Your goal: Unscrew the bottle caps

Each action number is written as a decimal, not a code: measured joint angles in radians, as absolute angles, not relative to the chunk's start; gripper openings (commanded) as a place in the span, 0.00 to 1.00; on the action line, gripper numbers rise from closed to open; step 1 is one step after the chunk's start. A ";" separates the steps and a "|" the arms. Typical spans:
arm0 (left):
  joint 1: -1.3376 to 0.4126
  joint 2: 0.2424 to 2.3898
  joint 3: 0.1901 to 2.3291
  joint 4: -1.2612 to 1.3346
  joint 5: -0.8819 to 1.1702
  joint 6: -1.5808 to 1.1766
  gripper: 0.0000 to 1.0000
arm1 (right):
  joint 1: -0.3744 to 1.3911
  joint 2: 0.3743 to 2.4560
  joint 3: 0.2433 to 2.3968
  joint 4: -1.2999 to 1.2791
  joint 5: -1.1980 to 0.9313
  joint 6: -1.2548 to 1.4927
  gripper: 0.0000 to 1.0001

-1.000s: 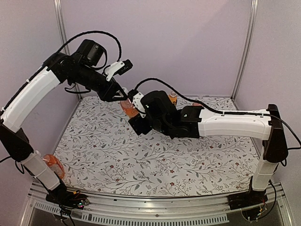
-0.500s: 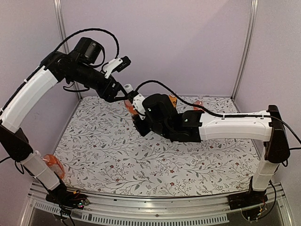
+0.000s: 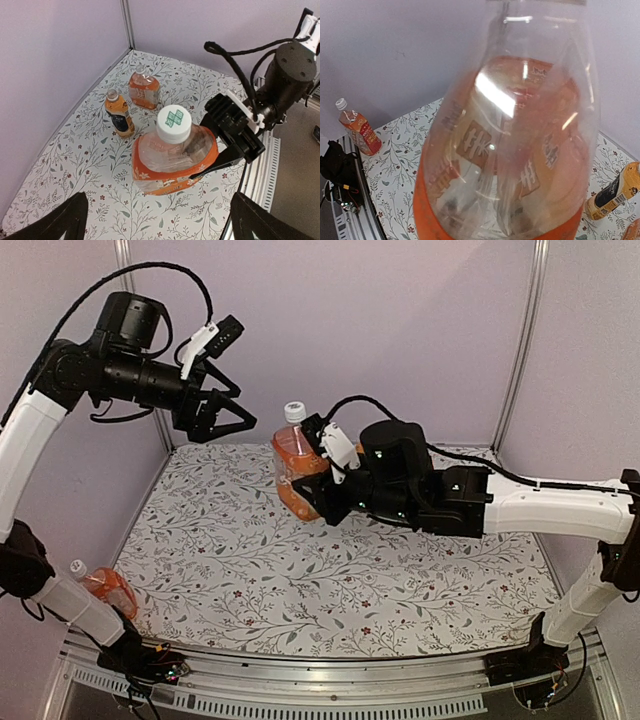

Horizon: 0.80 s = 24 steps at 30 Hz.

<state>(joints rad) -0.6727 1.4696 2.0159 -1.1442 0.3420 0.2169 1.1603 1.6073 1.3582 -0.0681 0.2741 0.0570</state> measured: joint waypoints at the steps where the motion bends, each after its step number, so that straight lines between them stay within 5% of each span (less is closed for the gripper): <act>1: -0.673 1.449 2.014 -1.143 0.368 0.224 1.00 | 1.158 1.585 1.343 -0.065 0.240 0.057 0.24; 6: -0.673 1.326 1.933 -1.121 0.512 0.263 0.97 | 1.139 1.463 1.275 -0.057 0.008 0.049 0.24; 14: -0.736 1.136 1.519 -0.958 0.618 0.357 0.98 | 1.132 1.322 1.245 -0.039 -0.256 0.025 0.24; 24: -0.862 1.129 1.467 -0.813 0.682 0.327 0.94 | 1.132 1.298 1.245 -0.026 -0.418 -0.019 0.21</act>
<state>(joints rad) -0.8619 1.1286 1.4666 -0.8127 0.6815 0.3271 1.1316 1.2984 1.2449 -0.0257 -0.4175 -0.0189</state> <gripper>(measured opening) 0.989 0.316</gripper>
